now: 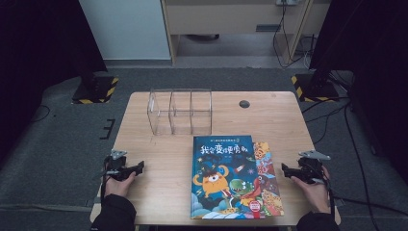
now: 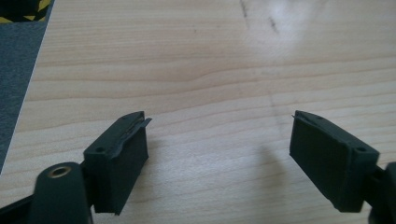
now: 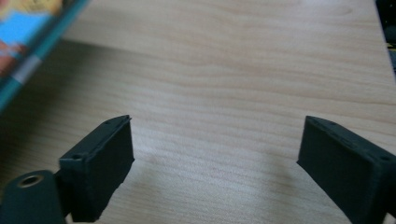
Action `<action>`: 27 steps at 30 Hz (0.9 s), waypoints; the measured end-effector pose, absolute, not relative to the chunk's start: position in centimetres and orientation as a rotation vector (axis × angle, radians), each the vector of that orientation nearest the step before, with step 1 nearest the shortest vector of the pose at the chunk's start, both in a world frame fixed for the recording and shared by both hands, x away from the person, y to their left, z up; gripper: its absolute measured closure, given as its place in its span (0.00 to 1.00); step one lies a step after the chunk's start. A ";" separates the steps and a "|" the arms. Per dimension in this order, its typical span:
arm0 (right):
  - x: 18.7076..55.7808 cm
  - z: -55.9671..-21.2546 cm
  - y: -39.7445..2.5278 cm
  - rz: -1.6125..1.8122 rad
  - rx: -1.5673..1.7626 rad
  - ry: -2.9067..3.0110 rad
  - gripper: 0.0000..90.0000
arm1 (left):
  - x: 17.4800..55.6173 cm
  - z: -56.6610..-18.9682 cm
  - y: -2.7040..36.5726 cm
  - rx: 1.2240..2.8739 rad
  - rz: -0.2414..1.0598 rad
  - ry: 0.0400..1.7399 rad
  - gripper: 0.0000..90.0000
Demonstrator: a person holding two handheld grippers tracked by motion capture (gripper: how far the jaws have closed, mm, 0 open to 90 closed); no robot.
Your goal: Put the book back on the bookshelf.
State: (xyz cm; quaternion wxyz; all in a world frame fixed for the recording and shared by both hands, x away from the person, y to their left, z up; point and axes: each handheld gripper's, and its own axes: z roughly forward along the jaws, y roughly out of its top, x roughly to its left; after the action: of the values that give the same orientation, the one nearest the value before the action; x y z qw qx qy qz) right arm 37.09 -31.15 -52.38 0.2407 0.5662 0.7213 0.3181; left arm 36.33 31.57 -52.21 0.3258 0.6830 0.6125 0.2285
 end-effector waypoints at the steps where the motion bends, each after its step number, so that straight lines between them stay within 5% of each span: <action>1: 37.0 -52.1 -31.3 0.878 1.552 1.951 0.14 | 36.2 -51.9 31.5 1.774 0.596 1.596 0.25; 27: 34.4 -46.2 -27.7 1.023 1.399 1.941 0.16 | 34.2 -48.0 28.2 1.736 0.566 1.384 0.29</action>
State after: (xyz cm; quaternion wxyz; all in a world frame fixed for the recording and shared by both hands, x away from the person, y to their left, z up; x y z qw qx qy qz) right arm 34.44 -27.74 -46.18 0.2662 0.5182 0.7190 0.3790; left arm 34.23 28.19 -48.03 0.4123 0.6903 0.5504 0.2250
